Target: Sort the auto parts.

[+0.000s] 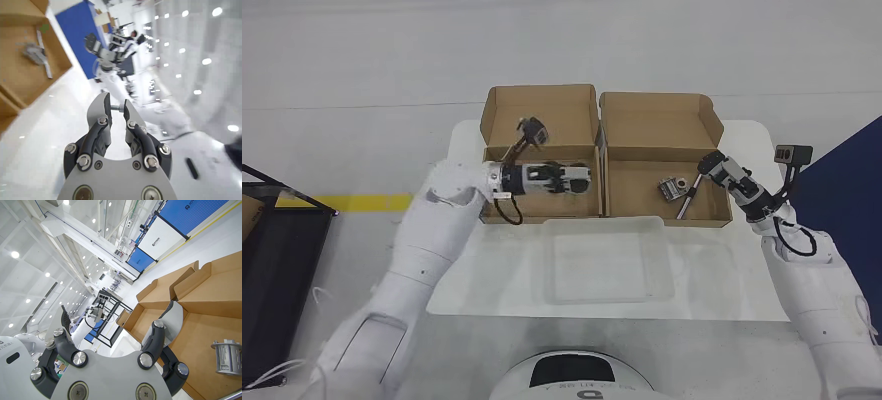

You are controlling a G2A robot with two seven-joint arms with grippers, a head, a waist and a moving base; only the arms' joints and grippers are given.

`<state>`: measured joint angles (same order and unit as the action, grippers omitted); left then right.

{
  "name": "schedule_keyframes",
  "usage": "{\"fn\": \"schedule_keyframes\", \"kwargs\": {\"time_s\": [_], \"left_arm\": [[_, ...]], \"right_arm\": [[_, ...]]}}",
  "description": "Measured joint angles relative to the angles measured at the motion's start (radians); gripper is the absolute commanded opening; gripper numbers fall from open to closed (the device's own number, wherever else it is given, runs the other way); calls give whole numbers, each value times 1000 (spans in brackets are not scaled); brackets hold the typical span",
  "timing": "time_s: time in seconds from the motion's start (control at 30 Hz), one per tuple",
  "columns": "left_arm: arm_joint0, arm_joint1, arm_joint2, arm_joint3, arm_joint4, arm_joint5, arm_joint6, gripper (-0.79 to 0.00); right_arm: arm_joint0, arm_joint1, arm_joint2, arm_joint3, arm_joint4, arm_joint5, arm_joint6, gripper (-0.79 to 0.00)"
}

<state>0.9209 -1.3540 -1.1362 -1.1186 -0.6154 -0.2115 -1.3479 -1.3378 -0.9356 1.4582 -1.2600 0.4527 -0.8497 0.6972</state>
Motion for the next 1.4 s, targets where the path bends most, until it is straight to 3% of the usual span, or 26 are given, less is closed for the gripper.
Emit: {"fn": "schedule_keyframes", "kwargs": {"time_s": [0.13,0.37,0.6,0.7,0.83,0.87,0.93,1.07,1.2,1.27,1.4], "left_arm": [[-37,-26,17,137,-362,198,-176,-785],[-58,-61,88,193,-737,465,-188,-785],[-62,-66,124,194,-795,481,-188,-785],[-76,-58,114,195,-722,358,-188,-785],[-86,-43,60,193,-635,89,-188,-785],[-81,-38,35,173,-614,-19,-184,-785],[-64,-28,-8,103,-537,-145,-143,-785],[42,-7,-78,-128,-256,-274,9,-785],[121,20,-73,-311,123,-460,196,-785],[154,38,-59,-363,362,-576,312,-785],[180,59,-52,-371,618,-720,457,-785]], "right_arm": [[0,0,0,0,0,0,0,0],[0,0,0,0,0,0,0,0],[0,0,0,0,0,0,0,0],[0,0,0,0,0,0,0,0],[0,0,0,0,0,0,0,0],[0,0,0,0,0,0,0,0],[0,0,0,0,0,0,0,0],[0,0,0,0,0,0,0,0],[0,0,0,0,0,0,0,0],[0,0,0,0,0,0,0,0],[0,0,0,0,0,0,0,0]]}}
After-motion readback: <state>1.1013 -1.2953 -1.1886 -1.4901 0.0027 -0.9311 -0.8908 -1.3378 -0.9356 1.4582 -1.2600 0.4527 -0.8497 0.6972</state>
